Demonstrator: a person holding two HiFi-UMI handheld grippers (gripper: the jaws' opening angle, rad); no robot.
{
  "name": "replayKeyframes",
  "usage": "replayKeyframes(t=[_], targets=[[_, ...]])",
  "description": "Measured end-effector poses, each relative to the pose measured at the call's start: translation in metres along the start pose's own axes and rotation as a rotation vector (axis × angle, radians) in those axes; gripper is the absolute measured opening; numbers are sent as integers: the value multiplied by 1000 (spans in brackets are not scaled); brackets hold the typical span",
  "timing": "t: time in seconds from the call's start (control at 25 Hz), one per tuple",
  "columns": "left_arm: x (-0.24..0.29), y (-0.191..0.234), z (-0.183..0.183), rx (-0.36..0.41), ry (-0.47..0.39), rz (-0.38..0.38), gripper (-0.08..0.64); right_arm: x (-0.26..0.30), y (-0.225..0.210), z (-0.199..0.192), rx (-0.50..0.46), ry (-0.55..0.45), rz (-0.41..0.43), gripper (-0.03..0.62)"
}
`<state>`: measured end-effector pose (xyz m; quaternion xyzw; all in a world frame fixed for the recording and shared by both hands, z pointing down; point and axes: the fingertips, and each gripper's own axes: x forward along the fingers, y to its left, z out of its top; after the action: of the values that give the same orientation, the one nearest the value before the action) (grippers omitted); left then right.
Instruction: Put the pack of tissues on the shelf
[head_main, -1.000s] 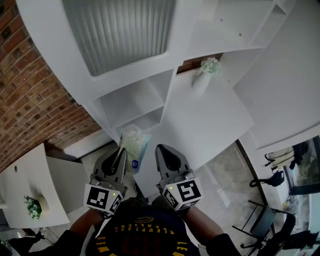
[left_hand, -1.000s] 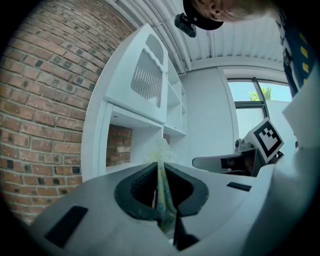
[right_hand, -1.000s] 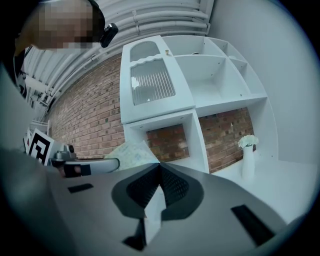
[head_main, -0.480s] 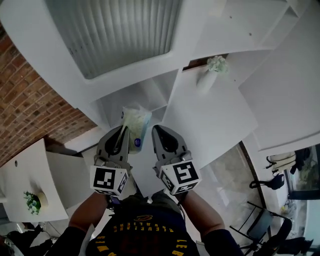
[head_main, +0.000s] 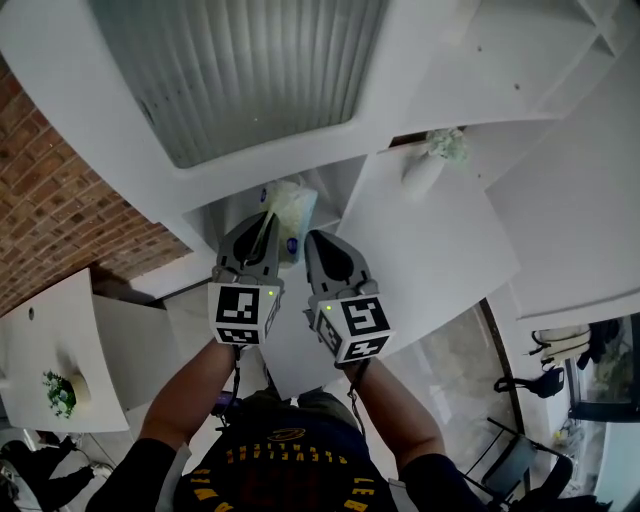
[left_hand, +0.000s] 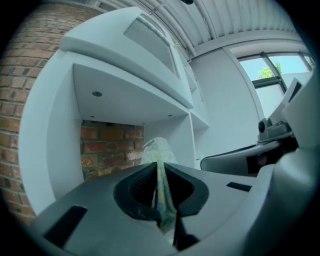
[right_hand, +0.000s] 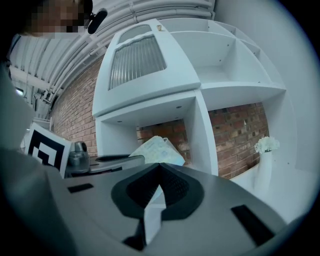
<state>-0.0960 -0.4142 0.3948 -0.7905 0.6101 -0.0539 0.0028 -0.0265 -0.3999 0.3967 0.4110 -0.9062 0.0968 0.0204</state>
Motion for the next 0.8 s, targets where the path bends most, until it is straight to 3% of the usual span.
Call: replayKeyframes(t=[0.16,0.8], targets=[[21,6,-5,-36,24,7,15,12,-9,-5,3,21,-8,6],[70,22,-29,-11,106,35,15,18,-23,-27,26,72,-28,6]])
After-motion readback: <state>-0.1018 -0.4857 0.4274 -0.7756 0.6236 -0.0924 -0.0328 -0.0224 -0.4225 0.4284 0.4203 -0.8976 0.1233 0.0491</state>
